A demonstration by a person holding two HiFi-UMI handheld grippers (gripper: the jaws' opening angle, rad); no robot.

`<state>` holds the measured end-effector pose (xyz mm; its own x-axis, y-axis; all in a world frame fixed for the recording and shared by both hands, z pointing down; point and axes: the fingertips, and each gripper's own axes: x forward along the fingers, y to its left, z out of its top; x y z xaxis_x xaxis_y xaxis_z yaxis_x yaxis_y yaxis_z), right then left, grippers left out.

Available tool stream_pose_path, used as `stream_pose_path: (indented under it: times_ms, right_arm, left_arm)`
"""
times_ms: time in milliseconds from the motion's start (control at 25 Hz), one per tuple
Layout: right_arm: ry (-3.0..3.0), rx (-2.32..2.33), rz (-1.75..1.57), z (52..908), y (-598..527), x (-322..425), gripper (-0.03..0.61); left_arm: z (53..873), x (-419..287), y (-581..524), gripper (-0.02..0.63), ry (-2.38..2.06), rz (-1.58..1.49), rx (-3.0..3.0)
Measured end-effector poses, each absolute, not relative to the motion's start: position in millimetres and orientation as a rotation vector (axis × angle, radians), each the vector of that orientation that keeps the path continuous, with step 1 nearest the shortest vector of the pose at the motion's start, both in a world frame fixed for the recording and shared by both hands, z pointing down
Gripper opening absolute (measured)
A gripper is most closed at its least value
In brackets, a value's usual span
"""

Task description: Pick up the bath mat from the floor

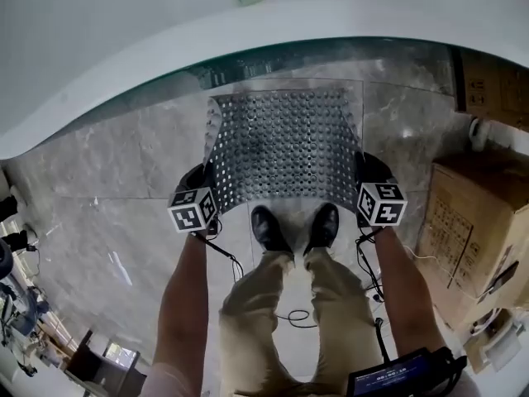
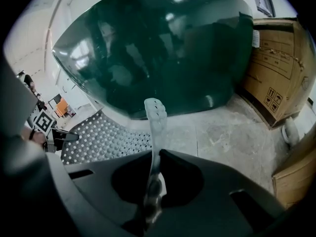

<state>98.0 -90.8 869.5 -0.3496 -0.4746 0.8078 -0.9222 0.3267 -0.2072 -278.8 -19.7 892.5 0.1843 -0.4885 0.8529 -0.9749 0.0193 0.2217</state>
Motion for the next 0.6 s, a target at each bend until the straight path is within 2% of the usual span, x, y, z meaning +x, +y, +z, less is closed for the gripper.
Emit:
stream_pose_path:
  times_ms: [600]
  right_arm:
    - [-2.050,1.146,0.903,805.3,-81.1,51.9,0.026]
  left_arm:
    - [832.8,-230.6,-18.3,0.037,-1.354,0.680,1.668]
